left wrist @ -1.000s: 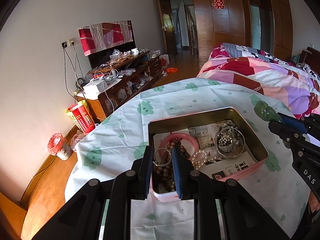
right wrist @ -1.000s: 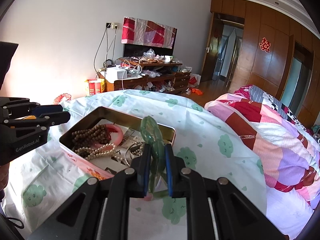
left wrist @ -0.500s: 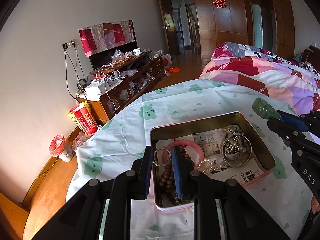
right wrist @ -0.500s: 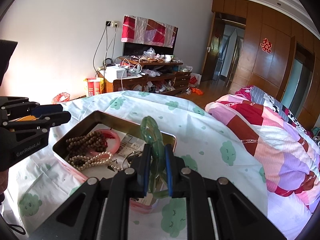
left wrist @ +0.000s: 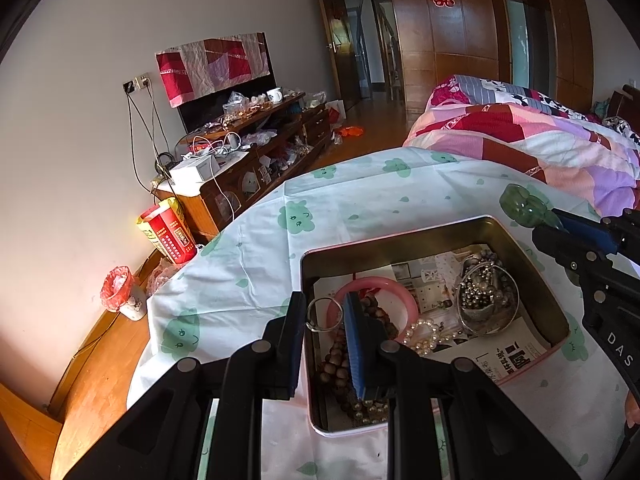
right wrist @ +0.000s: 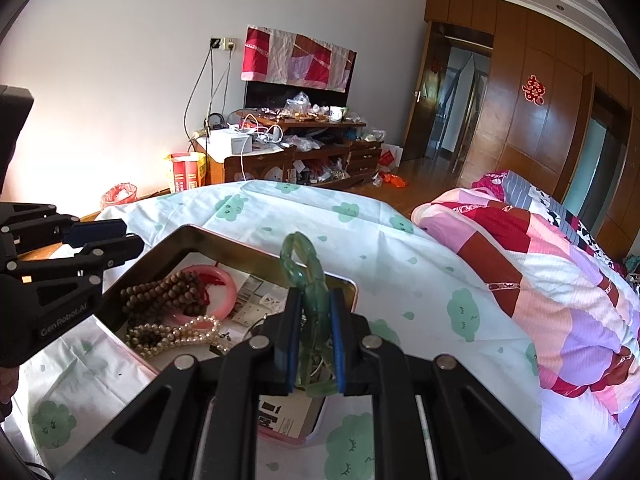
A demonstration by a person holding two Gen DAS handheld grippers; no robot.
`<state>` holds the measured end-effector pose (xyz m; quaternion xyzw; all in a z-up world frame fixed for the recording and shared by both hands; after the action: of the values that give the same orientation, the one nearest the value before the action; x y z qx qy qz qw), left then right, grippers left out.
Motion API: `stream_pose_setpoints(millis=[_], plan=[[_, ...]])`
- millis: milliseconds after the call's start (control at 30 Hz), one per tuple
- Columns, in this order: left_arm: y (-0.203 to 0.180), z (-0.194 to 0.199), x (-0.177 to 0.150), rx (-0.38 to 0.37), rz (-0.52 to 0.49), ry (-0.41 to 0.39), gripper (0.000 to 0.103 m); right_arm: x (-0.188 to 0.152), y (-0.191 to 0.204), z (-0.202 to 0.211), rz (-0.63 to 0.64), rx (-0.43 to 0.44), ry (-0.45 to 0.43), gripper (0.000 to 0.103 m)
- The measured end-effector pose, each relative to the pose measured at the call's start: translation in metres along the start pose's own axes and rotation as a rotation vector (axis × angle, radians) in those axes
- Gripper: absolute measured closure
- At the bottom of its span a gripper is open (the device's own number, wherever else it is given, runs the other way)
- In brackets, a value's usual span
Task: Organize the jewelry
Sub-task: 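Carry the green bangle and silver ring over the pink tin, then lower the bangle and ring into the tin and open both tools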
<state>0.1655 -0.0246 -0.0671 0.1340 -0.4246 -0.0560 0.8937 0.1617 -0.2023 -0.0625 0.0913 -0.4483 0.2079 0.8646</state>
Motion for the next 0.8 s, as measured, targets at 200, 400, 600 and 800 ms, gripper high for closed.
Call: stream_pose_setpoints(millis=[200, 400, 600, 800], plan=[[-0.002, -0.003, 0.001, 0.007, -0.003, -0.001, 0.083, 0.000, 0.001, -0.004, 0.004, -0.002, 0.007, 0.087], [-0.003, -0.009, 0.002, 0.010, -0.005, 0.006, 0.083, 0.003, 0.005, -0.009, 0.016, -0.004, 0.012, 0.087], [-0.003, -0.015, 0.001, 0.018, -0.014, 0.006, 0.083, 0.006, 0.009, -0.016, 0.022, -0.001, 0.025, 0.087], [-0.004, -0.019, 0.001, 0.018, -0.021, 0.014, 0.083, 0.005, 0.013, -0.022, 0.028, 0.002, 0.041, 0.087]])
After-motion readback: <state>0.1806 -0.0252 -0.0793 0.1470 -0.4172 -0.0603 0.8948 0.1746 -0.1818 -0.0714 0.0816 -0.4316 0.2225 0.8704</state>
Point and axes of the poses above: each gripper's, at about its wrist camera, not at the fingertips, and z roughly against the way its jaws point, y to its left, x to its top, the point moved 1 cm from there along -z, roughly the way its jaws point, and after that the axes turned 11 degrees about x, right-handed, at the moved point
